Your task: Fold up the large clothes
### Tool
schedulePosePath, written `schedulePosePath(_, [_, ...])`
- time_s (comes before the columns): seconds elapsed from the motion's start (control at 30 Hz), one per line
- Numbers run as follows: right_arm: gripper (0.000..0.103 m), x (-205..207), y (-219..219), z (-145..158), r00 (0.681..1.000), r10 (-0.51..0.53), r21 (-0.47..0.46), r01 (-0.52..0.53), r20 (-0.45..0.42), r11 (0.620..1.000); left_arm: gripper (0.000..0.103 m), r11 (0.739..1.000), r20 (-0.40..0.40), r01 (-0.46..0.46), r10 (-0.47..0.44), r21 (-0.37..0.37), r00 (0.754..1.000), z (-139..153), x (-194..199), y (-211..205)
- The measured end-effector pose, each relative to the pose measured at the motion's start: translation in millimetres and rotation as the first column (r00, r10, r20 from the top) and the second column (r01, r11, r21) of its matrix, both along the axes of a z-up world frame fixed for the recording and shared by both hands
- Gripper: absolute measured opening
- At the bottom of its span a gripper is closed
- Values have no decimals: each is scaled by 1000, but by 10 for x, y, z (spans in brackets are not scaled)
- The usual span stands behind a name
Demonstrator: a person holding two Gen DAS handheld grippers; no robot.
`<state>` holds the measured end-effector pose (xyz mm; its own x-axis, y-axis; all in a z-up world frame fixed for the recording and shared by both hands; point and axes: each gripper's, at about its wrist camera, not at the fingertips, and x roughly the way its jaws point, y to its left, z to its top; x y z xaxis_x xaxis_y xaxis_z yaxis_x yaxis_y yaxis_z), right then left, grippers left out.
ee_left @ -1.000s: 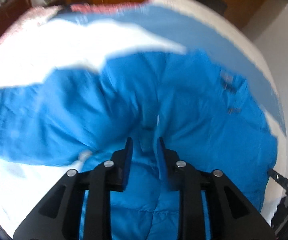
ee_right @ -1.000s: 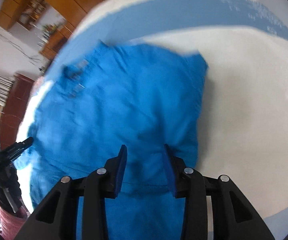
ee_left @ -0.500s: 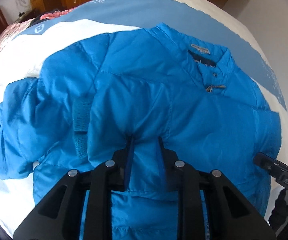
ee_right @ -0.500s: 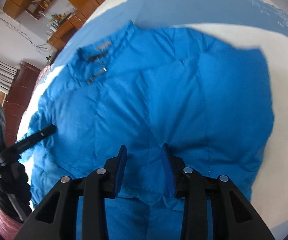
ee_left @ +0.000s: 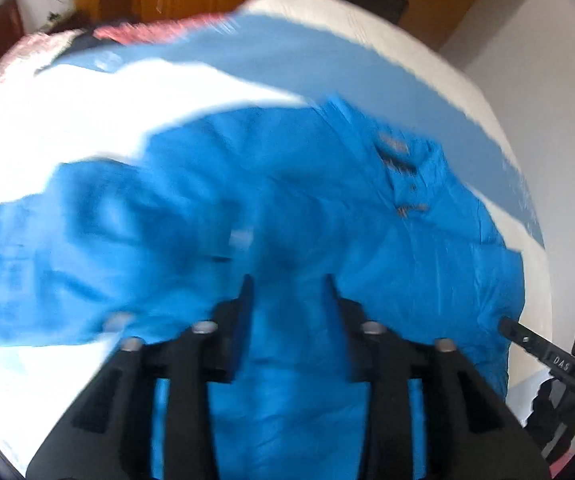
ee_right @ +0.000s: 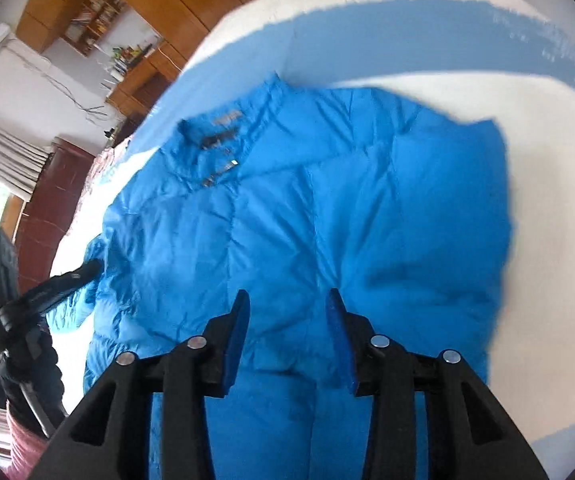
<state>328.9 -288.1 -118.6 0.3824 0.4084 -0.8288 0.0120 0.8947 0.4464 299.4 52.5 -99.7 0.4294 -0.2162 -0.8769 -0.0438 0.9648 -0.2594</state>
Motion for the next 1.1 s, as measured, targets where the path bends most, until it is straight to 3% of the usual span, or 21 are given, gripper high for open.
schedulePosePath(0.07, [41, -74, -51, 93, 1000, -4, -30, 5, 10, 1000, 49, 996, 22, -72, 71, 56, 997, 108, -169, 411])
schedulePosePath(0.17, [42, -124, -124, 133, 1000, -18, -76, 18, -3, 997, 52, 968, 0, -218, 220, 122, 976, 99, -404, 1159])
schedulePosePath(0.23, [43, -120, -149, 137, 1000, -22, -90, 22, -7, 996, 54, 932, -10, -316, 322, 178, 947, 57, -564, 1633])
schedulePosePath(0.3, [44, -112, -157, 129, 1000, -28, -97, 27, -12, 995, 54, 875, -34, -432, 449, 218, 893, -6, -770, 2221])
schedulePosePath(0.33, [44, -98, -154, 118, 999, -30, -99, 28, -17, 995, 54, 855, -40, -471, 490, 215, 871, -22, -844, 2426])
schedulePosePath(0.37, [44, -86, -145, 106, 999, -30, -102, 28, -22, 994, 54, 819, -49, -536, 555, 205, 830, -53, -970, 2724])
schedulePosePath(0.43, [44, -82, -111, 91, 999, -25, -111, 22, -26, 994, 54, 769, -63, -611, 630, 187, 774, -100, -1120, 3080])
schedulePosePath(0.5, [44, -54, -40, 74, 999, -18, -115, 15, -30, 993, 54, 733, -81, -665, 678, 141, 730, -152, -1222, 3349])
schedulePosePath(0.67, [44, 8, 106, 1, 999, 0, -132, -7, -51, 991, 54, 667, -122, -745, 741, 14, 661, -342, -1324, 3830])
schedulePosePath(0.8, [44, 47, 124, -123, 997, -10, -145, -2, -83, 989, 52, 629, -124, -775, 766, -58, 631, -437, -1290, 3950])
schedulePosePath(0.97, [44, 83, 118, -305, 993, -27, -144, 10, -118, 990, 23, 607, -111, -789, 782, -95, 614, -462, -1241, 3990])
schedulePosePath(1.1, [45, 95, 146, -384, 992, -25, -155, 6, -121, 988, 10, 605, -93, -786, 782, -126, 617, -500, -1220, 3933])
